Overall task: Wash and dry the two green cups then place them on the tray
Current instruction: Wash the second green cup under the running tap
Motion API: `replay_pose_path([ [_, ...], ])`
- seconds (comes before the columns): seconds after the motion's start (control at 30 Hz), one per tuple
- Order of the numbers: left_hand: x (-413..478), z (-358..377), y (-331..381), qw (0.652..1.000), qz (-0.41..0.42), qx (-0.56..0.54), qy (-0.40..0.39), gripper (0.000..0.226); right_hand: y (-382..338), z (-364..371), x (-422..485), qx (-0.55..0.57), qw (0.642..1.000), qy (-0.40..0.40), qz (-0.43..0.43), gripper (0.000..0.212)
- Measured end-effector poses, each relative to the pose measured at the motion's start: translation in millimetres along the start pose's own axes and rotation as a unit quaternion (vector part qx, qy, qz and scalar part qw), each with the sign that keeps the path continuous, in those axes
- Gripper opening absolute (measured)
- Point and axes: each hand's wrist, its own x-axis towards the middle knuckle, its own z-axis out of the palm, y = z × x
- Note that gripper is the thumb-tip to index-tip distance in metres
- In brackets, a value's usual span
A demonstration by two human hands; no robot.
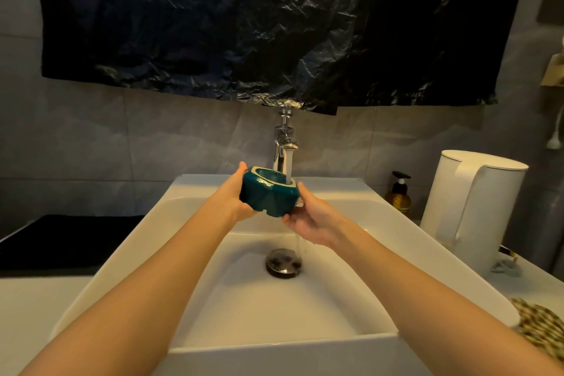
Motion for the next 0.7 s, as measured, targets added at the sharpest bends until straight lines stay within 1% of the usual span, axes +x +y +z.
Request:
replay_pose_path([
  [0.07,0.3,1.6,-0.3,1.0,-0.002,0.001,-0.002,0.033,-1.5,-0.8,-1.1,-0.004,1.0,0.002,0.01,0.034],
  [0.13,0.3,0.7,0.8,1.0,-0.001,-0.004,0.004,0.033,-4.5,-1.6,-4.4,-0.025,0.999,-0.023,0.011,0.03],
  [0.2,0.4,-0.5,2.7,1.0,0.001,-0.007,0.009,0.033,-7.2,-2.7,-7.2,-0.054,0.997,-0.054,-0.003,0.028],
  [0.3,2.2,-1.7,4.8,1.0,-0.006,-0.002,0.023,0.037,-8.8,-4.9,-9.7,-0.099,0.991,-0.09,-0.031,0.03],
  [0.37,4.9,-1.5,5.0,1.0,-0.006,0.008,0.027,0.04,-7.9,-5.7,-10.7,-0.102,0.99,-0.084,-0.041,0.033],
  [0.43,4.2,1.3,3.3,1.0,-0.007,0.014,0.02,0.039,-7.0,-4.3,-10.6,-0.112,0.99,-0.06,-0.053,0.039],
  [0.5,3.0,4.6,-0.4,1.0,-0.007,0.026,0.011,0.04,-5.5,-2.6,-8.7,-0.145,0.986,-0.036,-0.067,0.051],
  [0.57,3.3,6.7,-3.2,0.999,-0.019,0.03,0.011,0.043,-3.5,-1.7,-6.2,-0.184,0.98,-0.009,-0.07,0.058],
  [0.63,4.7,6.7,-4.4,0.999,-0.024,0.03,0.017,0.043,-2.5,-3.3,-4.2,-0.204,0.977,0.002,-0.061,0.06],
  [0.7,5.1,5.3,-3.1,0.999,-0.025,0.024,0.022,0.041,-3.5,-6.2,-3.9,-0.197,0.979,-0.012,-0.047,0.056],
])
